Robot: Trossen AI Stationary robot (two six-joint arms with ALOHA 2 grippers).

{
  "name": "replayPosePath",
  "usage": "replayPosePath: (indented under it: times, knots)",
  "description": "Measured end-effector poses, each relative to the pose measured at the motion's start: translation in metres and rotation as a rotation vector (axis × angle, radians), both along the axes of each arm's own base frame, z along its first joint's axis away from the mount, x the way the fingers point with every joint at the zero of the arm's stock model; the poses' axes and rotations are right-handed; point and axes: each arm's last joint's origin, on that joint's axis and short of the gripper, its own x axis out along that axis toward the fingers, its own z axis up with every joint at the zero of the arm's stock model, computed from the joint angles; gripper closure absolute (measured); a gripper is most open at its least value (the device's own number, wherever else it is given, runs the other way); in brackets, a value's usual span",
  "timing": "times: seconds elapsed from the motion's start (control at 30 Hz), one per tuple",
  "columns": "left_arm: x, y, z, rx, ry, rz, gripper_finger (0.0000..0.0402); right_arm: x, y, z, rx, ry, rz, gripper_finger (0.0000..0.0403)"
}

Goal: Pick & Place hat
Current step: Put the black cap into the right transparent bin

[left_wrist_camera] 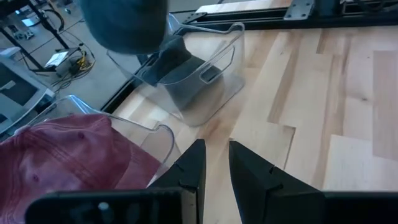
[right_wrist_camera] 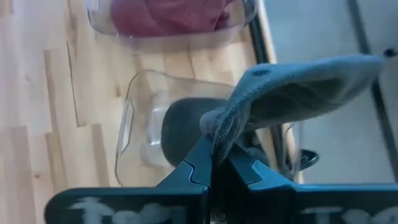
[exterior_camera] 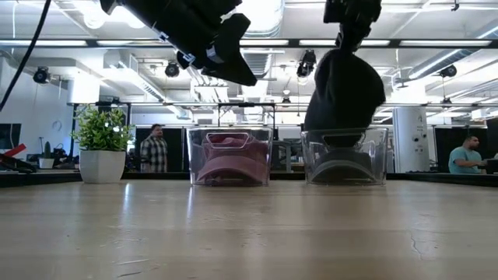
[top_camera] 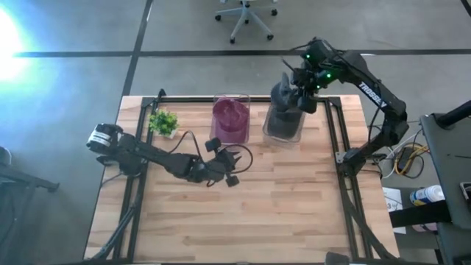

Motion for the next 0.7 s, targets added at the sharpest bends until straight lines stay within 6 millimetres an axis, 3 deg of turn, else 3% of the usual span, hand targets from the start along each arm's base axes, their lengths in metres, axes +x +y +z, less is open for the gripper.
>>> replayPosePath:
  times: [0.27, 0.7]
  knots:
    - [0.000, 0.000, -0.001, -0.006, -0.002, 0.002, 0.0337, 0.001, 0.001, -0.021, 0.106, 0.043, 0.019, 0.0394]
    - [0.000, 0.000, -0.001, -0.007, -0.001, 0.003, 0.0337, -0.013, 0.016, -0.003, 0.117, 0.007, -0.004, 0.0394]
